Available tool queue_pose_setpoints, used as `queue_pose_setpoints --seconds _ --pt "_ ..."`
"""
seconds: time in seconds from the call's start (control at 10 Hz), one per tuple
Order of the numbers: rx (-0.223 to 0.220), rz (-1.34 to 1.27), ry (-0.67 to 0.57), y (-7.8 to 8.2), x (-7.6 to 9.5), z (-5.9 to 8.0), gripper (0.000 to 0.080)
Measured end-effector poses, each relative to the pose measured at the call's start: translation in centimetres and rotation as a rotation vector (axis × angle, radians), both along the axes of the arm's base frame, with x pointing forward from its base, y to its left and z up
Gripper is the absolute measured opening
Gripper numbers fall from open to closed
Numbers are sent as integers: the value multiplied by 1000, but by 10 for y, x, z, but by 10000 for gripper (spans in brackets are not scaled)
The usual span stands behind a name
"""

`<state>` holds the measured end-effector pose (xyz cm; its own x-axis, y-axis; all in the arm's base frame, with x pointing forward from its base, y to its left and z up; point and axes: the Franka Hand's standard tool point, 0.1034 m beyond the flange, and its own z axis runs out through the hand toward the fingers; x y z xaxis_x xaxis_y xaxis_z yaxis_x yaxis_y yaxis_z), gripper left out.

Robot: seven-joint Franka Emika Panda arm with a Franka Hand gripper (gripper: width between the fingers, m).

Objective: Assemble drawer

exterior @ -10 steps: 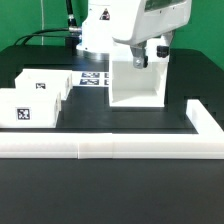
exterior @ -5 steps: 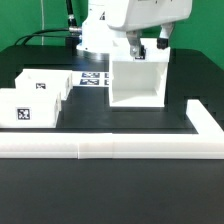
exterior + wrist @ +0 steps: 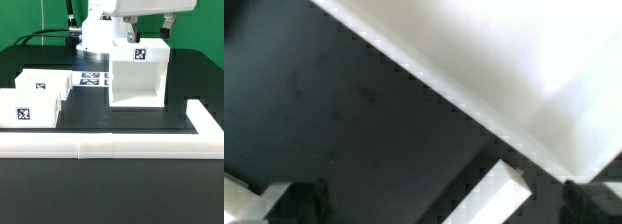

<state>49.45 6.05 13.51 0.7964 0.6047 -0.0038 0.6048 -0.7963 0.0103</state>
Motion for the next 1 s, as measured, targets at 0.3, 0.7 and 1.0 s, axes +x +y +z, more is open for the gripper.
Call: queue_pose_setpoints --seconds 0.3,0.7,1.0 --pt "10 -182 -48 -4 -24 -1 650" --pt "10 -518 -30 24 -48 -9 650" --pt "10 -571 -20 42 -47 -15 650"
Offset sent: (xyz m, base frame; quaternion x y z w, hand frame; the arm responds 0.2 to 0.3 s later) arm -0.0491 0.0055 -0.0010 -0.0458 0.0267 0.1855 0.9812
